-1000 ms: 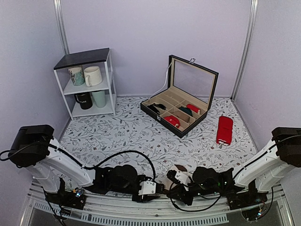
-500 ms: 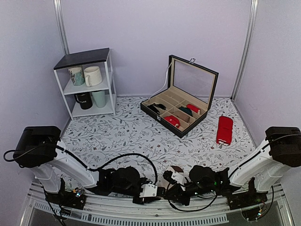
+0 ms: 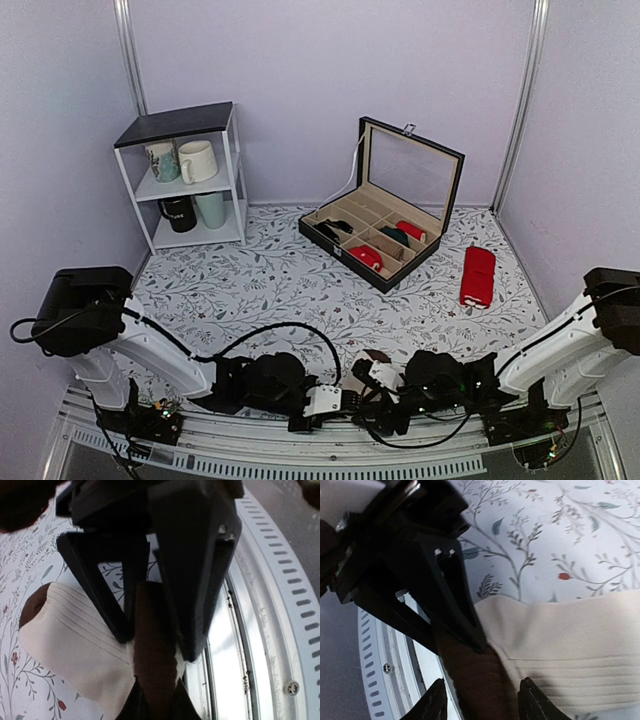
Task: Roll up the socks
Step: Roll a pair of socks at the center of the board.
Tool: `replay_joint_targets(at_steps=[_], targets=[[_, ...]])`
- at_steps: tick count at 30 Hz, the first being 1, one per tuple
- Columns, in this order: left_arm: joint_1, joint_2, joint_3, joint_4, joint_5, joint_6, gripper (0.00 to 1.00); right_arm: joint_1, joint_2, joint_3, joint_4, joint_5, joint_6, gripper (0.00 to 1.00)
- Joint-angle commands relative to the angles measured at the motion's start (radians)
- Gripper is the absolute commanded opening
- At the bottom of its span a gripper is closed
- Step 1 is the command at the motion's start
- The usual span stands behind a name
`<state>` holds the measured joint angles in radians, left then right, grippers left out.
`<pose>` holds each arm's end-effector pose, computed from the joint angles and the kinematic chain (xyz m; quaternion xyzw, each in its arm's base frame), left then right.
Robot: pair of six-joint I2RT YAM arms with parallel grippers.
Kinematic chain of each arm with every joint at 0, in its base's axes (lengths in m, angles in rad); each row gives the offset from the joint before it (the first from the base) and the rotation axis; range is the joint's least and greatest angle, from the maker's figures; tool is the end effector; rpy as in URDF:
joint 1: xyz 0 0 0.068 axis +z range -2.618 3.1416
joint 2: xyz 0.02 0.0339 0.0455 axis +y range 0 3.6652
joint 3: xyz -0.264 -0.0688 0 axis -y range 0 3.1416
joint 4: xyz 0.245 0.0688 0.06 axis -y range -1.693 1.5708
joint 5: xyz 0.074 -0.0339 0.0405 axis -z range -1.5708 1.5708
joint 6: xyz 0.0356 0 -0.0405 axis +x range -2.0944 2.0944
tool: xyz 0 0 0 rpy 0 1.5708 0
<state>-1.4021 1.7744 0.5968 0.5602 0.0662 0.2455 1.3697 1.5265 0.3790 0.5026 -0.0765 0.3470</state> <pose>0.0501 -0.3079 0.1053 0.6619 0.5922 -0.2753 0.3680 0.0475 0.2466 0.1127 -0.4524 0.7714 0.3601 0.2658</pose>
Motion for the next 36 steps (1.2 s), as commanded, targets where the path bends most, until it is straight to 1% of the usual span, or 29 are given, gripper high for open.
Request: replay_joint_targets(at_steps=[1, 4, 6, 9, 11, 16, 20, 23, 24, 26, 29, 30, 32, 33, 36], targets=[[0.026, 0.025, 0.015, -0.121, -0.002, -0.134, 0.00, 0.002, -0.180, -0.056, -0.143, 0.264, -0.022, 0.51], [0.049, 0.033, 0.017, -0.161, 0.021, -0.189, 0.00, 0.026, -0.297, -0.105, -0.100, 0.349, -0.100, 0.51], [0.067, 0.042, 0.015, -0.175, 0.048, -0.220, 0.00, 0.073, -0.314, -0.118, -0.073, 0.415, -0.173, 0.51], [0.087, 0.065, 0.017, -0.186, 0.081, -0.250, 0.00, 0.128, -0.257, -0.097, -0.064, 0.439, -0.252, 0.51], [0.096, 0.082, 0.020, -0.191, 0.104, -0.263, 0.00, 0.161, -0.187, -0.069, -0.063, 0.442, -0.266, 0.51], [0.106, 0.118, 0.039, -0.211, 0.147, -0.278, 0.00, 0.215, -0.039, -0.004, -0.065, 0.537, -0.252, 0.53], [0.108, 0.119, 0.035, -0.213, 0.164, -0.279, 0.00, 0.216, 0.002, 0.005, -0.055, 0.563, -0.242, 0.53], [0.110, 0.117, 0.026, -0.206, 0.168, -0.281, 0.00, 0.216, 0.008, 0.003, -0.055, 0.530, -0.249, 0.46], [0.110, 0.118, 0.024, -0.203, 0.170, -0.283, 0.00, 0.216, 0.011, 0.001, -0.057, 0.513, -0.250, 0.41], [0.113, 0.117, 0.019, -0.193, 0.173, -0.288, 0.00, 0.216, 0.017, 0.000, -0.065, 0.492, -0.234, 0.34], [0.114, 0.106, 0.011, -0.173, 0.167, -0.288, 0.00, 0.216, 0.031, -0.009, -0.079, 0.473, -0.187, 0.26], [0.113, 0.094, 0.005, -0.163, 0.162, -0.285, 0.02, 0.216, 0.038, -0.009, -0.084, 0.467, -0.176, 0.22], [0.112, 0.061, -0.006, -0.144, 0.141, -0.267, 0.15, 0.216, 0.047, -0.010, -0.089, 0.448, -0.150, 0.16], [0.112, 0.039, -0.012, -0.130, 0.126, -0.254, 0.19, 0.216, 0.052, -0.012, -0.090, 0.439, -0.132, 0.15], [0.112, -0.047, -0.037, -0.080, 0.086, -0.199, 0.24, 0.210, 0.053, -0.020, -0.096, 0.401, -0.086, 0.12]])
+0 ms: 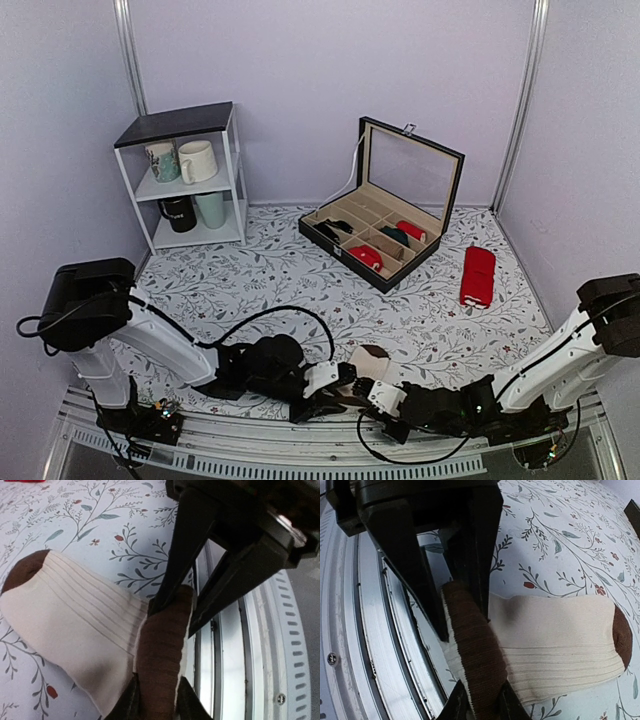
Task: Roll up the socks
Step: Roll a pair of socks at the center of the board.
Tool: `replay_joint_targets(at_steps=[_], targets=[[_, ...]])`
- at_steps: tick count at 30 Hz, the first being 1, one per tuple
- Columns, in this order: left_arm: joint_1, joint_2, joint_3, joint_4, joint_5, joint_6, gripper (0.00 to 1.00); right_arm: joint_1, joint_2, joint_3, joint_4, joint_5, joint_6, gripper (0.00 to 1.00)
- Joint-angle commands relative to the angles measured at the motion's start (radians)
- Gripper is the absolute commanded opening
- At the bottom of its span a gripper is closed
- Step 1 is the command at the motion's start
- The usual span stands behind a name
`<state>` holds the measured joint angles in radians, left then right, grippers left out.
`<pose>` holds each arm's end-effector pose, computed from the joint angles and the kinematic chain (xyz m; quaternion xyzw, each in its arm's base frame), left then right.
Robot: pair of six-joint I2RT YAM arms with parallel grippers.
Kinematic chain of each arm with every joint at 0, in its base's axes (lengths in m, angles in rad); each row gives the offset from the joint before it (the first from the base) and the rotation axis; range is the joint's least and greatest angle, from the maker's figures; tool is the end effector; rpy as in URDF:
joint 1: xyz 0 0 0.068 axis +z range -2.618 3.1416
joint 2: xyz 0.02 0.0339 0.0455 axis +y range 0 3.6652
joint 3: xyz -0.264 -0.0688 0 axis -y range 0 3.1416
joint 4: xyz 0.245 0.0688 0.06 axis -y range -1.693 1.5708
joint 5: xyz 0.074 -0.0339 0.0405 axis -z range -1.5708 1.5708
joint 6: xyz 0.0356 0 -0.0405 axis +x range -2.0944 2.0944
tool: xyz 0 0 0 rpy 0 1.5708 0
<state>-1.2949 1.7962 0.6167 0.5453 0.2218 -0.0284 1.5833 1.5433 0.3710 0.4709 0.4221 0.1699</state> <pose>0.0784 -0.3057 0.1028 0.5651 0.6853 -0.3535 0.2933 0.0115 0.2446 0.1062 -0.5088 0.7318 0.1949 0.4095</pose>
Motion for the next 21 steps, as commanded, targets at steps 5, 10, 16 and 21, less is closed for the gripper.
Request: replay_joint_targets(at_steps=[5, 10, 16, 21], targets=[[-0.011, -0.190, -0.088, 0.004, -0.116, 0.213, 0.36, -0.058, 0.002, -0.015, -0.090, -0.258, 0.151, 0.11], [-0.031, -0.207, -0.089, 0.063, -0.120, 0.309, 0.43, -0.119, 0.002, 0.000, -0.140, -0.387, 0.193, 0.12], [-0.045, -0.128, -0.057, 0.042, -0.081, 0.332, 0.44, -0.193, 0.021, 0.035, -0.237, -0.481, 0.251, 0.12], [-0.070, -0.099, -0.069, 0.041, -0.104, 0.312, 0.43, -0.216, 0.031, 0.060, -0.286, -0.507, 0.268, 0.12]])
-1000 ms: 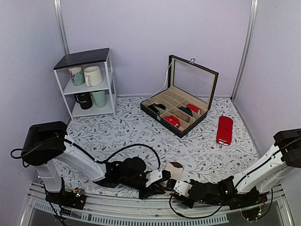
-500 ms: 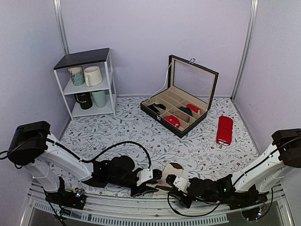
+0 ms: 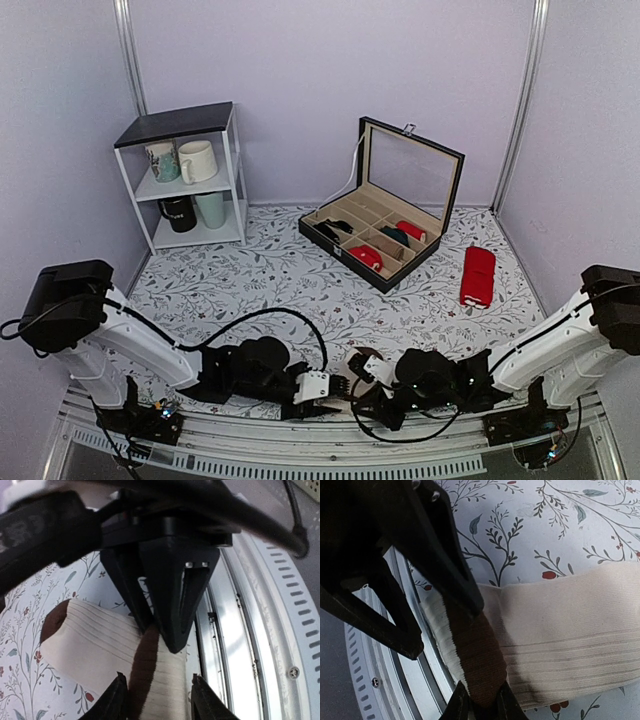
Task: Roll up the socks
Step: Roll a pair of socks at the center of the board.
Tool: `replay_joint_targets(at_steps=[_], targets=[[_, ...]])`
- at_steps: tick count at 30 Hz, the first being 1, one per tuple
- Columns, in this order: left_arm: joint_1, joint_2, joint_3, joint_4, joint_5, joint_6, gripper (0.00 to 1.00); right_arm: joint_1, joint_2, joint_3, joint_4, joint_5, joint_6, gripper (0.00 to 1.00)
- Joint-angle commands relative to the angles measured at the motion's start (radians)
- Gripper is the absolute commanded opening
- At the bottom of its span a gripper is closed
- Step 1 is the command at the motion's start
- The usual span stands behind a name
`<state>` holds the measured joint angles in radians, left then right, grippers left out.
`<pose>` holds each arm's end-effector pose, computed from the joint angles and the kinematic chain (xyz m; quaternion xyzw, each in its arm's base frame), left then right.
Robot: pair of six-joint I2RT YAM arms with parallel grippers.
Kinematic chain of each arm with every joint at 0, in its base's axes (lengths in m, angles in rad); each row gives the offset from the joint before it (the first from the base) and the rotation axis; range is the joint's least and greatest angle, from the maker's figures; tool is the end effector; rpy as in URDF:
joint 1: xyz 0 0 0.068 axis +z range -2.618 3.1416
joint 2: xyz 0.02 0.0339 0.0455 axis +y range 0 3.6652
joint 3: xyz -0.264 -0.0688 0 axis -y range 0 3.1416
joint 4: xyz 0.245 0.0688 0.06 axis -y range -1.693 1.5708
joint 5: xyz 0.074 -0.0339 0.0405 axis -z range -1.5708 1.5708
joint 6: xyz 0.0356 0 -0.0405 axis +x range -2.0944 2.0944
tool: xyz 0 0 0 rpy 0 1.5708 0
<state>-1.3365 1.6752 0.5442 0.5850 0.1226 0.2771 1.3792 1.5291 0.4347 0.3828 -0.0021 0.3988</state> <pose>0.0653 -0.2924 0.1231 0.6489 0.5801 -0.2933 0.3953 0.0490 0.2530 0.1155 -0.4284 0.8019 0.3240 0.2617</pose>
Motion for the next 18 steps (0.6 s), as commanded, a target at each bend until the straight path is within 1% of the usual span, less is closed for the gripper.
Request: replay_joint_targets(at_steps=[1, 5, 10, 14, 15, 18], targets=[[-0.033, 0.027, 0.004, 0.001, -0.014, 0.004, 0.43, -0.014, 0.049, 0.000, -0.205, -0.087, 0.038, 0.12], [-0.044, 0.058, 0.011, -0.016, -0.052, -0.006, 0.42, -0.017, 0.066, 0.021, -0.220, -0.104, 0.028, 0.12], [-0.057, 0.100, 0.028, -0.053, -0.081, -0.035, 0.36, -0.029, 0.069, 0.024, -0.222, -0.141, 0.028, 0.12], [-0.061, 0.114, 0.021, -0.053, -0.100, -0.066, 0.34, -0.045, 0.077, 0.021, -0.219, -0.177, 0.032, 0.13], [-0.062, 0.117, 0.020, -0.054, -0.105, -0.072, 0.33, -0.048, 0.080, 0.024, -0.220, -0.184, 0.031, 0.13], [-0.061, 0.126, 0.025, -0.069, -0.114, -0.085, 0.24, -0.059, 0.090, 0.032, -0.223, -0.193, 0.035, 0.14]])
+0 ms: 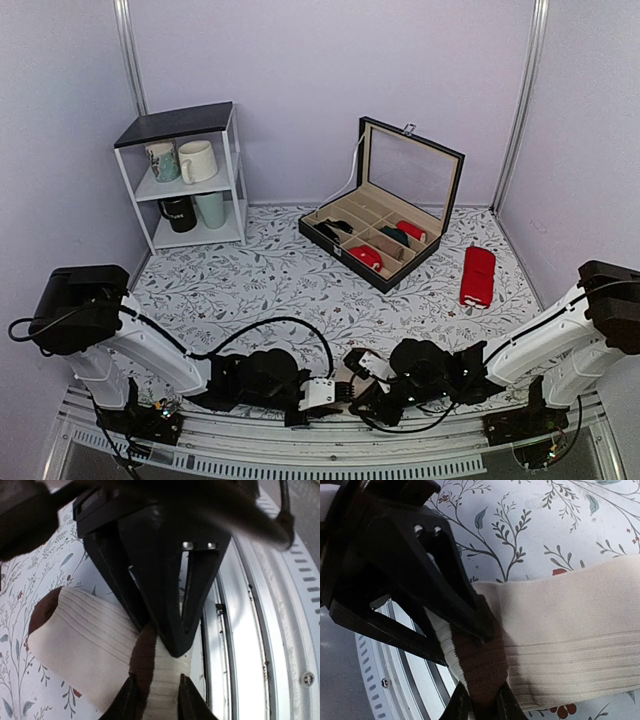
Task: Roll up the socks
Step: Roll a pair of socks at the center of the board.
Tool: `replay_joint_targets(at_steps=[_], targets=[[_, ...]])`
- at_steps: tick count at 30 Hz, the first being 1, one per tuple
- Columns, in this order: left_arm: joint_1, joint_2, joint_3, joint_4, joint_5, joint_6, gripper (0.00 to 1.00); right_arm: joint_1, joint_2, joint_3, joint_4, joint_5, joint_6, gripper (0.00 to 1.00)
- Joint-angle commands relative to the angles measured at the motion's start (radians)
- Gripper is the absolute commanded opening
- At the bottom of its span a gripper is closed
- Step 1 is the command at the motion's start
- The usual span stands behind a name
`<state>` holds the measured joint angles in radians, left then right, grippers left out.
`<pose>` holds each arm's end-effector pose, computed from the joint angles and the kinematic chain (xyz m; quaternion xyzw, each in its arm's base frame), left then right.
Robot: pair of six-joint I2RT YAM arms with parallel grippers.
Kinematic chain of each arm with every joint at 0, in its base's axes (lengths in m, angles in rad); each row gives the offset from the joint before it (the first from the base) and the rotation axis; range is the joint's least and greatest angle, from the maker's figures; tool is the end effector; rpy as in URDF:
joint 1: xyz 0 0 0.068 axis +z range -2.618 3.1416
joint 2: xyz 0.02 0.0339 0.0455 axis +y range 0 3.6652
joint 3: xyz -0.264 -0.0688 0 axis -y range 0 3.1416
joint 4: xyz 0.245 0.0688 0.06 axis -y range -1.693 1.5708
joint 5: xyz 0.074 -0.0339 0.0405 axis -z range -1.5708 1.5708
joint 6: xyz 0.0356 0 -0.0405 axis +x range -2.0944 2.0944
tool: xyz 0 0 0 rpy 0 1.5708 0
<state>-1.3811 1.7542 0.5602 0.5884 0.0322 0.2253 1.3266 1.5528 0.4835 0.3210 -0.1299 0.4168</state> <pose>0.0562 -0.2989 0.1050 0.6425 0.6096 -0.2654 0.3809 0.0598 0.2590 0.1171 -0.4252 0.8103 0.3436 0.2112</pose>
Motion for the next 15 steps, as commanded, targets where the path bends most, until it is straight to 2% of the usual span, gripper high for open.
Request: replay_joint_targets(at_steps=[1, 3, 6, 9, 13, 15], targets=[[-0.018, 0.049, 0.013, -0.083, -0.023, -0.037, 0.17, -0.008, 0.066, -0.015, -0.161, -0.062, 0.017, 0.16], [-0.018, 0.055, 0.023, -0.107, -0.031, -0.055, 0.00, -0.009, 0.055, -0.011, -0.161, -0.037, 0.018, 0.25], [-0.014, 0.051, 0.037, -0.159, -0.029, -0.084, 0.00, -0.009, -0.006, -0.012, -0.164, 0.037, 0.006, 0.39], [0.008, 0.047, 0.064, -0.235, 0.012, -0.134, 0.00, -0.009, -0.125, -0.037, -0.151, 0.163, -0.018, 0.48], [0.060, 0.044, 0.071, -0.268, 0.129, -0.213, 0.00, -0.003, -0.307, -0.135, -0.053, 0.304, -0.077, 0.52], [0.090, 0.051, 0.071, -0.271, 0.196, -0.243, 0.00, 0.019, -0.385, -0.203, 0.054, 0.345, -0.125, 0.53]])
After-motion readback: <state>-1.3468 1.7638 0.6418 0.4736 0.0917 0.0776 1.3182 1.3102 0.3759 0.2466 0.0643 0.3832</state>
